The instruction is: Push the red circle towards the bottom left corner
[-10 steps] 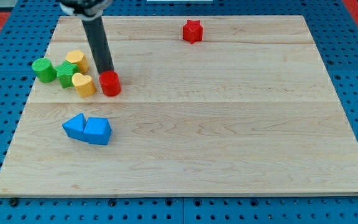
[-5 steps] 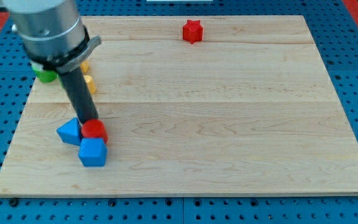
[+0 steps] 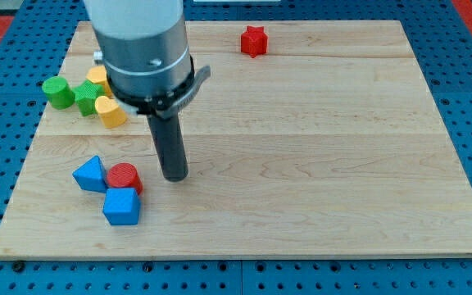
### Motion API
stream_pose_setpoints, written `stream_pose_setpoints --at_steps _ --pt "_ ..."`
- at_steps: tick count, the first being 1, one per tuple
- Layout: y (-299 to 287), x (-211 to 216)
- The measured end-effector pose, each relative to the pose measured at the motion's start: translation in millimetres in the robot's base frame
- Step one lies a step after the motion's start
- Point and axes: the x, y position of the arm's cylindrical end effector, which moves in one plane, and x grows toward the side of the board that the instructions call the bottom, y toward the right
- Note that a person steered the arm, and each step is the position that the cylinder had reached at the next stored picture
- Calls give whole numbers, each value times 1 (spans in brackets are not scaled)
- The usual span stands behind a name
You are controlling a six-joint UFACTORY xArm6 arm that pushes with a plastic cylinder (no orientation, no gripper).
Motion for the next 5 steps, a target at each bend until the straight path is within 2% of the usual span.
stream_pose_setpoints --at_steps 2,3,5 --pt "-106 17" --pt "-118 12" --pt "-49 -34"
